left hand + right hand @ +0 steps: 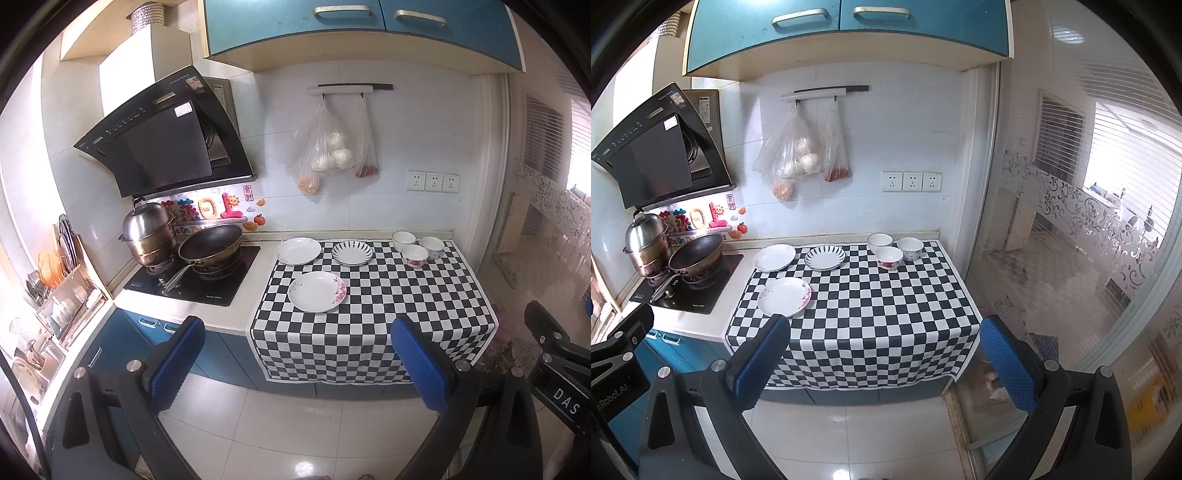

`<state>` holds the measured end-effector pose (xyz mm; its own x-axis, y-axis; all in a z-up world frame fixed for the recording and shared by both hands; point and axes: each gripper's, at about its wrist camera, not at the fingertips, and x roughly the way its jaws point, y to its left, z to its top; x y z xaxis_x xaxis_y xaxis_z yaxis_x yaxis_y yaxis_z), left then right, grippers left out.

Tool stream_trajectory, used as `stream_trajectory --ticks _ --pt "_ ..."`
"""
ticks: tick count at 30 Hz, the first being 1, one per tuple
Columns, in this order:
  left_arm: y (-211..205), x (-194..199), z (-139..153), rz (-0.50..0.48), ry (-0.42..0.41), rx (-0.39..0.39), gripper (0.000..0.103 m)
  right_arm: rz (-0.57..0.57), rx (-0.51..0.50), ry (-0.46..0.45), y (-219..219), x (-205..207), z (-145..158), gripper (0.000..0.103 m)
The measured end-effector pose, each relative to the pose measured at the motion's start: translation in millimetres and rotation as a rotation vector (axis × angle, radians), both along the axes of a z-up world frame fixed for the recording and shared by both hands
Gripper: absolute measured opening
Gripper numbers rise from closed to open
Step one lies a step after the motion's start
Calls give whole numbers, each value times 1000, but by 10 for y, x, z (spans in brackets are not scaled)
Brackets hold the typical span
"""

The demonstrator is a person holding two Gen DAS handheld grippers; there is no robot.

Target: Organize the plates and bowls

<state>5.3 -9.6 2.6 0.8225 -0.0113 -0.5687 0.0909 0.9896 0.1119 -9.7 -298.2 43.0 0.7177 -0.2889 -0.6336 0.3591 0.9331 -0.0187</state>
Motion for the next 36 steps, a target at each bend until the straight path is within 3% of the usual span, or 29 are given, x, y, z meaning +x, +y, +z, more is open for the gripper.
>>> stream_trajectory --ticks 36 --pt "119 29 4 23 -21 10 103 11 10 -5 52 65 44 103"
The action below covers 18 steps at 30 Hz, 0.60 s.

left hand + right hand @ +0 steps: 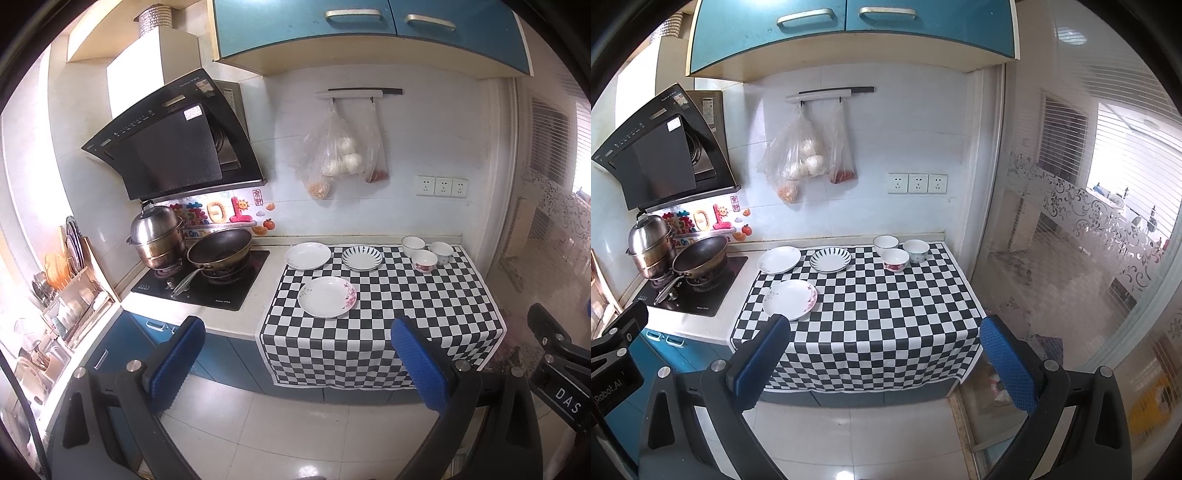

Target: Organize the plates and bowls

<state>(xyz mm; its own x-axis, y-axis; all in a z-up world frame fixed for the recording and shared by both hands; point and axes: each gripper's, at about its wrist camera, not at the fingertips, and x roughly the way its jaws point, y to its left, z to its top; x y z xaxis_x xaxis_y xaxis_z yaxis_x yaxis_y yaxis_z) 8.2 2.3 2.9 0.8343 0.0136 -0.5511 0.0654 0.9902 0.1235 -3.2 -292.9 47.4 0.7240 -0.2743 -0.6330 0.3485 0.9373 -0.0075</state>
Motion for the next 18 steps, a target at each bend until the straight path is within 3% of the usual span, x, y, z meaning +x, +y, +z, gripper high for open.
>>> stream_trajectory --ticks 18 --pt "48 16 5 3 -4 5 103 -3 6 -3 24 30 -6 103"
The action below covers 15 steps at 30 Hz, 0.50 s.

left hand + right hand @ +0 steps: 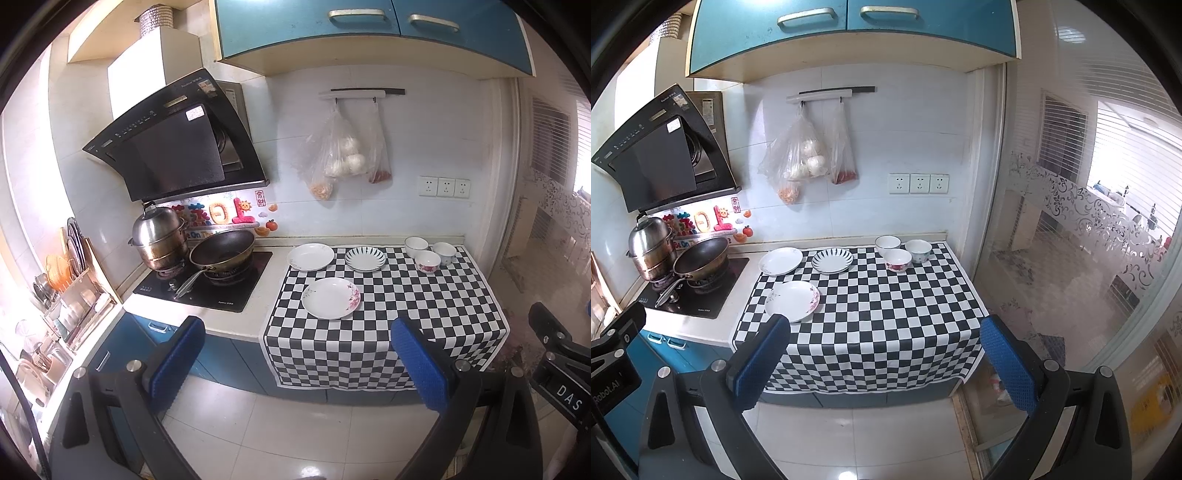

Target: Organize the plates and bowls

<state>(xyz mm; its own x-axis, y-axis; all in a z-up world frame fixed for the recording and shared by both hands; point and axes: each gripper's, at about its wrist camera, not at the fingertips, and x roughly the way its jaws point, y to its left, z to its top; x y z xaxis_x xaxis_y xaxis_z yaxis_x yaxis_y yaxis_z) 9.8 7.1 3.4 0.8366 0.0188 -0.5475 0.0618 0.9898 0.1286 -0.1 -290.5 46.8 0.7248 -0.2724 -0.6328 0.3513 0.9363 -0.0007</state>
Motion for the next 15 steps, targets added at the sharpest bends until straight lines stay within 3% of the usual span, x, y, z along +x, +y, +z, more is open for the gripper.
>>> stream_trajectory --ticks 9,15 --pt "25 72 -46 -8 13 -5 103 -9 10 8 -19 80 -50 103" --pt "130 515 -317 9 63 -12 103 -37 62 40 -86 382 -351 103"
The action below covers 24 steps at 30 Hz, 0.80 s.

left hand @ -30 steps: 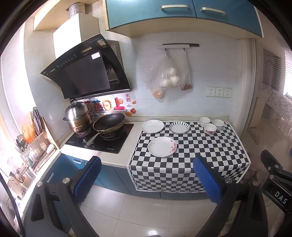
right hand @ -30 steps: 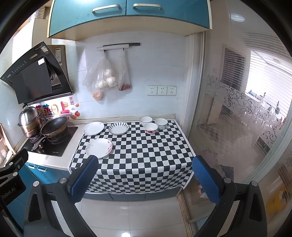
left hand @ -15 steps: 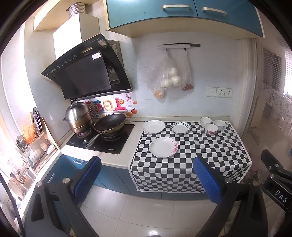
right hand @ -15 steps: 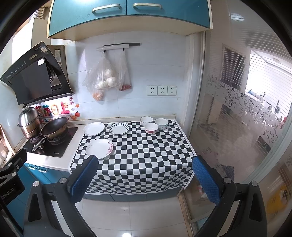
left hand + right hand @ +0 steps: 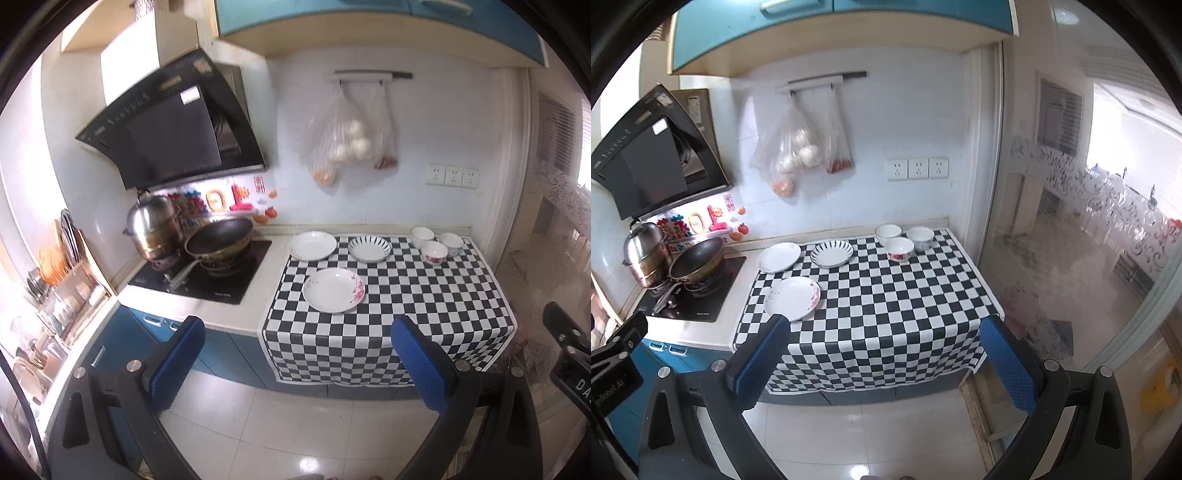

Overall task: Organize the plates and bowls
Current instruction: 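Move both grippers down to the rim of the pink-flower plate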

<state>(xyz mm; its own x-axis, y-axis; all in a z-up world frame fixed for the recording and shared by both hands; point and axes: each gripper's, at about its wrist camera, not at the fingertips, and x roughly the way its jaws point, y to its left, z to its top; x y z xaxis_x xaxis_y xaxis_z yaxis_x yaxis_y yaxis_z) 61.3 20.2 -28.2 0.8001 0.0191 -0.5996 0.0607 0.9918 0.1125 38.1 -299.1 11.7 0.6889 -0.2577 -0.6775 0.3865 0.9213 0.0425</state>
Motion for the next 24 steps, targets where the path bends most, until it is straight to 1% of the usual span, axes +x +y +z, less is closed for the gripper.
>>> stream_trajectory --ticks 4,7,10,13,16,19,21,24 --pt "81 334 -222 8 36 9 103 25 37 34 8 330 -246 103" --pt "149 629 -367 19 57 14 103 25 39 58 39 627 -426 103" --pt "197 890 -440 32 41 19 103 14 5 60 75 925 -585 103" --pt "227 1135 -478 44 28 26 103 11 7 68 92 1238 -707 103" --pt "237 1417 -543 51 45 15 103 5 -9 82 83 1595 -811 103" --pt "212 1660 -628 55 54 20 103 4 -12 92 51 2008 -943 103" --pt "186 1843 -713 57 65 25 103 11 -8 102 36 2224 -1034 103" --pt "109 2174 -878 64 78 44 103 45 0 126 12 2677 -1245 103"
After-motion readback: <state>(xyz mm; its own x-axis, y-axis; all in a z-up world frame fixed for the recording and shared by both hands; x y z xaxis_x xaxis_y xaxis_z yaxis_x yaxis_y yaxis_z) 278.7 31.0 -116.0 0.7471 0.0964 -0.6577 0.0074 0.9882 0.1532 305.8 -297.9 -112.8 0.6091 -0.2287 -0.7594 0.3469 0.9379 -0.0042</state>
